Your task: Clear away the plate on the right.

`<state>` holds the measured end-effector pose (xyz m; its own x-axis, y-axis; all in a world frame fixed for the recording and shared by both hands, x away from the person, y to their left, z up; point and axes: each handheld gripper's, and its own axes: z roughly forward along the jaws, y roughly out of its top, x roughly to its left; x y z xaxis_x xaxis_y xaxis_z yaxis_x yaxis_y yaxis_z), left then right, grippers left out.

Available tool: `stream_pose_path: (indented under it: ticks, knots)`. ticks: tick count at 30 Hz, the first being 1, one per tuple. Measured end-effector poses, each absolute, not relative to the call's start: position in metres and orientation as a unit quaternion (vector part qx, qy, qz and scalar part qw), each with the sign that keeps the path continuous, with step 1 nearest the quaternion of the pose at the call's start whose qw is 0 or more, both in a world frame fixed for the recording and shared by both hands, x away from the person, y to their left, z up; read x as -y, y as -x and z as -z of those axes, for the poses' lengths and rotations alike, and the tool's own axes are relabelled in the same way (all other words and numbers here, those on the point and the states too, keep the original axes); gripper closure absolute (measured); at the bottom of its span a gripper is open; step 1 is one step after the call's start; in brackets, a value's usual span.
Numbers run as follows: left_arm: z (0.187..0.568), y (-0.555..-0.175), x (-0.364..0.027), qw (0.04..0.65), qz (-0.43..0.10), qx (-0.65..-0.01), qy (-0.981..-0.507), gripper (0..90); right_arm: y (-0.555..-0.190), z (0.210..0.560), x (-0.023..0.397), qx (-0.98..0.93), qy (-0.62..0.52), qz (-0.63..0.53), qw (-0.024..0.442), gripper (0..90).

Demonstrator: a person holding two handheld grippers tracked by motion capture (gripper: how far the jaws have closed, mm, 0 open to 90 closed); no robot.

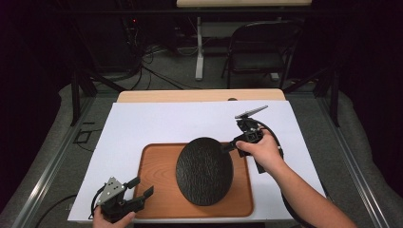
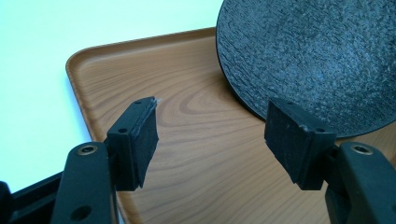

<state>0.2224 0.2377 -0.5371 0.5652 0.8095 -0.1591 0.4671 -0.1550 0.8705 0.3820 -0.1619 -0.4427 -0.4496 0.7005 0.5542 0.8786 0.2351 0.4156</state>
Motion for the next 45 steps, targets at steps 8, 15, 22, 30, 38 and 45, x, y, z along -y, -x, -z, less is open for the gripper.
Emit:
stream_pose_path:
  ticks: [8,15,22,30,38,45]
  knots:
    - [0.537,-0.222,-0.238,0.485,-0.175,-0.431,-0.740,34.5,-0.379,0.441,0.160,0.782,0.509,0.342,0.112,87.1]
    - [0.537,-0.222,-0.238,0.485,-0.174,-0.431,-0.740,34.5,-0.378,0.440,0.159,0.789,0.505,0.337,0.100,87.4]
    - [0.537,-0.223,-0.238,0.484,-0.175,-0.431,-0.741,34.5,-0.376,0.442,0.161,0.793,0.505,0.329,0.090,86.7]
    - [0.537,-0.223,-0.238,0.483,-0.174,-0.431,-0.742,34.5,-0.375,0.448,0.163,0.796,0.512,0.314,0.075,85.0]
    - [0.538,-0.223,-0.238,0.482,-0.174,-0.432,-0.743,34.5,-0.376,0.459,0.167,0.799,0.518,0.299,0.066,83.2]
    - [0.538,-0.223,-0.238,0.481,-0.173,-0.432,-0.743,34.5,-0.376,0.468,0.170,0.795,0.529,0.290,0.065,82.1]
